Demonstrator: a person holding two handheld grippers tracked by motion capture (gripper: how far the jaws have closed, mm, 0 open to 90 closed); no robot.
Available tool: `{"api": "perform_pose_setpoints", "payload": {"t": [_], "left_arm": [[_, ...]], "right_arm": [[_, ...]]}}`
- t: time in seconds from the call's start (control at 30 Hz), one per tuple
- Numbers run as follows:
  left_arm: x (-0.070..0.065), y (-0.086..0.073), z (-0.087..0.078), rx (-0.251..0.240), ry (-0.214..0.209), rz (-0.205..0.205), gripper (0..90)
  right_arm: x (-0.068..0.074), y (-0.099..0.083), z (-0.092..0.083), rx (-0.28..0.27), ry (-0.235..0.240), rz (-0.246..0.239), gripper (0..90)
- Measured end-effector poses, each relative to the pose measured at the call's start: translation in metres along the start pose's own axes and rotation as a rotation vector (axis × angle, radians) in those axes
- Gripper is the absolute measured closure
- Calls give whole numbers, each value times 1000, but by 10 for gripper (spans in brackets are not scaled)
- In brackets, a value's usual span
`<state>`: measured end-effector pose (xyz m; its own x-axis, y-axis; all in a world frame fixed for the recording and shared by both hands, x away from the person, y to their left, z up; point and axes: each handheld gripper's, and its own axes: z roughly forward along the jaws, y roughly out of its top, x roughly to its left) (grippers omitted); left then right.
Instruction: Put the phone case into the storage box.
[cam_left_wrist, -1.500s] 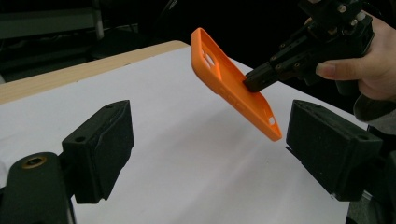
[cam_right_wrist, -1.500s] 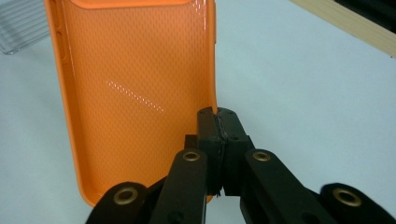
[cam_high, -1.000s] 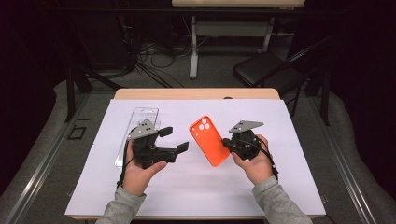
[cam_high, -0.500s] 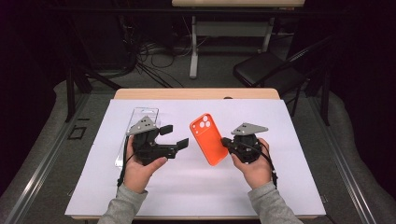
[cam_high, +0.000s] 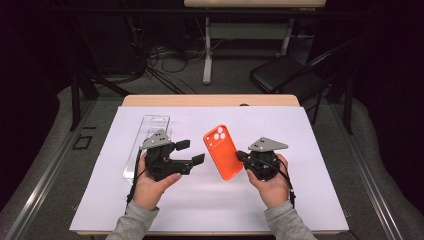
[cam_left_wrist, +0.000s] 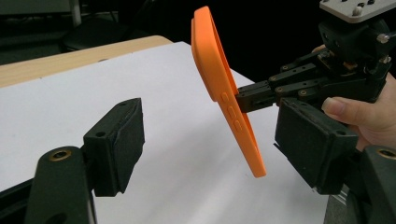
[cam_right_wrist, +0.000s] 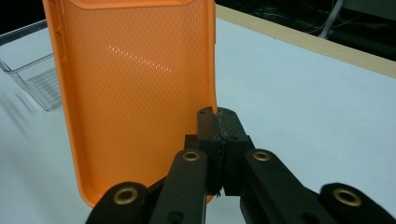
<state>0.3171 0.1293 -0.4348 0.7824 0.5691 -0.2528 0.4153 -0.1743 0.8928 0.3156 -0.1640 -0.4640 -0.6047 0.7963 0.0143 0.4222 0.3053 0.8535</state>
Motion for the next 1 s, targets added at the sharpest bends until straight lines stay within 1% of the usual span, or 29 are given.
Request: {"api": "perform_pose_setpoints", "payload": {"t": [0.23, 0.27, 0.37, 0.43, 0.53, 0.67, 0.87, 0.9, 0.97, 1.0], "left_arm": [[-1, -5, 3, 28, -20, -51, 274], [-2, -5, 3, 30, -23, -47, 290], [-2, -8, 4, 35, -19, -57, 321], [-2, -9, 5, 37, -9, -65, 336], [-2, -11, 5, 35, -10, -73, 413], [-3, -12, 7, 38, -10, -77, 412], [-3, -14, 8, 29, -1, -102, 412], [-3, -14, 8, 29, -9, -107, 415], [-3, -14, 8, 30, -28, -108, 455], [-3, -14, 8, 29, -45, -113, 482]], "right_arm": [[4, -7, 2, -5, -10, 3, 896], [4, -7, 3, -10, -8, 5, 896], [5, -8, 2, -19, -10, 7, 896], [6, -8, 2, -25, -13, 3, 896], [6, -8, 1, -29, -15, 6, 896], [6, -9, 1, -35, -19, 8, 896], [7, -9, 0, -40, -25, 7, 896], [8, -9, 0, -41, -26, 6, 896], [8, -9, 0, -43, -27, 2, 896], [9, -10, 0, -46, -27, 3, 896]]}}
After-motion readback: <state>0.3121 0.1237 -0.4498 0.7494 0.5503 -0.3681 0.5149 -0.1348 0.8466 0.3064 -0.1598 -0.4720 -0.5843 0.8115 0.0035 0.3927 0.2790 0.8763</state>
